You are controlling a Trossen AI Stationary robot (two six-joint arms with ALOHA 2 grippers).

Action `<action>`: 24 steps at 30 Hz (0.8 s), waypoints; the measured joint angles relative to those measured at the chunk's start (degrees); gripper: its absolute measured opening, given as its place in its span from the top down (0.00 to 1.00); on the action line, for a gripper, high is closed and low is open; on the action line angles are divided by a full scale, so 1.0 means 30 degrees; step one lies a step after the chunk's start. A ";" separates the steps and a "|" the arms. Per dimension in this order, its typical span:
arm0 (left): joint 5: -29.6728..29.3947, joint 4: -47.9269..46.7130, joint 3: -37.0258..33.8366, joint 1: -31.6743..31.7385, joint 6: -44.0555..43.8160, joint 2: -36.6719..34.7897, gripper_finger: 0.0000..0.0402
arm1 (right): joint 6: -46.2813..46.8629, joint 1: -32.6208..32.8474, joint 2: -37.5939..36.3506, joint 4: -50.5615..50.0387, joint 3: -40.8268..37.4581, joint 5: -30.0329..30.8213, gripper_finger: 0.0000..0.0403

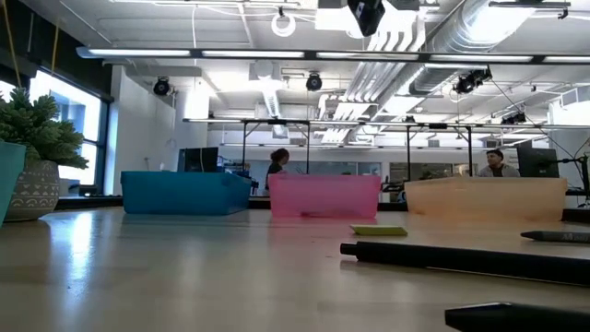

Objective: Sort crayons/erasers/pens/pencils in bins
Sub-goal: Put the red eraser into the green bin

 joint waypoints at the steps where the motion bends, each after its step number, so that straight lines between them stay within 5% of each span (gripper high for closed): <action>1: 0.0227 0.0252 0.0000 0.0060 0.0115 0.0002 0.45 | -0.0002 0.0000 0.0000 0.0232 0.0006 0.0211 0.99; 16: 0.0659 0.3065 -0.0022 0.1076 0.1240 0.0862 0.47 | 0.0063 -0.0255 0.0000 0.0858 0.0021 0.0496 0.99; 24: 0.0733 0.3132 -0.0004 0.1267 0.1289 0.1256 0.68 | 0.0057 -0.0255 0.0000 0.0850 0.0021 0.0555 0.99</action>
